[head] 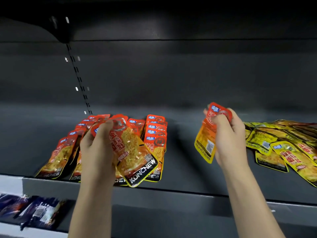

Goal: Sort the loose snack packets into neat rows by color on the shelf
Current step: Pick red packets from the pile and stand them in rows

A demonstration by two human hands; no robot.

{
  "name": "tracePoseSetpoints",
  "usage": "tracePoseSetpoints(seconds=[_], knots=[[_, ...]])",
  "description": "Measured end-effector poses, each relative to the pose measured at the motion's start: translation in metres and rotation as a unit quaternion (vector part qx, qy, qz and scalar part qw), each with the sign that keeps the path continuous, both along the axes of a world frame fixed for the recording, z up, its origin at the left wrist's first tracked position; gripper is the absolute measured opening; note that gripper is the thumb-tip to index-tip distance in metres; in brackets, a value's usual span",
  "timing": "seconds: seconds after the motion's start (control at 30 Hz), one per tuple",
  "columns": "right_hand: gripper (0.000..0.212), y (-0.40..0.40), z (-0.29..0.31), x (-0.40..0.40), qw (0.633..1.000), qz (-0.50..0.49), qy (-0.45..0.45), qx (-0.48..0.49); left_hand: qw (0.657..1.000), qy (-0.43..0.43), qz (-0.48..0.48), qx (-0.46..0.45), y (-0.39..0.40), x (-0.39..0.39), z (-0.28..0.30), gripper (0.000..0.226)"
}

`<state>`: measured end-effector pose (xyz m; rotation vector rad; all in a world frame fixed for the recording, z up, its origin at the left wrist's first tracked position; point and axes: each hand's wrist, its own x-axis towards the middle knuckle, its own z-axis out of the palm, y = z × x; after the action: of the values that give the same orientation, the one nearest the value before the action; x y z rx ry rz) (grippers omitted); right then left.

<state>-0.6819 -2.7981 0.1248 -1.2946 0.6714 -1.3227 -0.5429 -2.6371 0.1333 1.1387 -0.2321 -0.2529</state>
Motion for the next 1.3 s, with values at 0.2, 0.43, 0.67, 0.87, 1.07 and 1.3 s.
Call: tracePoseSetpoints(seconds=[0.2, 0.43, 0.67, 0.87, 1.07, 1.3], knots=[[0.015, 0.011, 0.008, 0.011, 0.995, 0.091, -0.029, 0.02, 0.999, -0.024, -0.025, 0.006, 0.009, 0.014, -0.008, 0.01], [0.028, 0.015, 0.001, 0.017, 0.993, 0.111, 0.045, -0.004, 0.976, -0.159, -0.093, 0.112, -0.001, 0.022, -0.014, 0.043], [0.022, 0.009, -0.008, 0.011, 0.99, 0.057, 0.12, -0.049, 0.953, -0.153, -0.171, 0.198, -0.05, 0.015, -0.03, 0.025], [0.028, 0.001, -0.012, 0.008, 0.992, 0.034, 0.114, -0.027, 0.901, -0.29, -0.111, 0.303, -0.053, 0.004, -0.045, 0.03], [0.027, -0.004, -0.022, 0.015, 0.989, 0.021, 0.144, -0.01, 0.86, -0.353, -0.041, 0.365, -0.051, -0.003, -0.052, 0.044], [0.024, -0.017, -0.021, 0.029, 0.976, 0.016, 0.214, -0.026, 0.804, -0.411, 0.03, 0.429, -0.054, -0.007, -0.064, 0.045]])
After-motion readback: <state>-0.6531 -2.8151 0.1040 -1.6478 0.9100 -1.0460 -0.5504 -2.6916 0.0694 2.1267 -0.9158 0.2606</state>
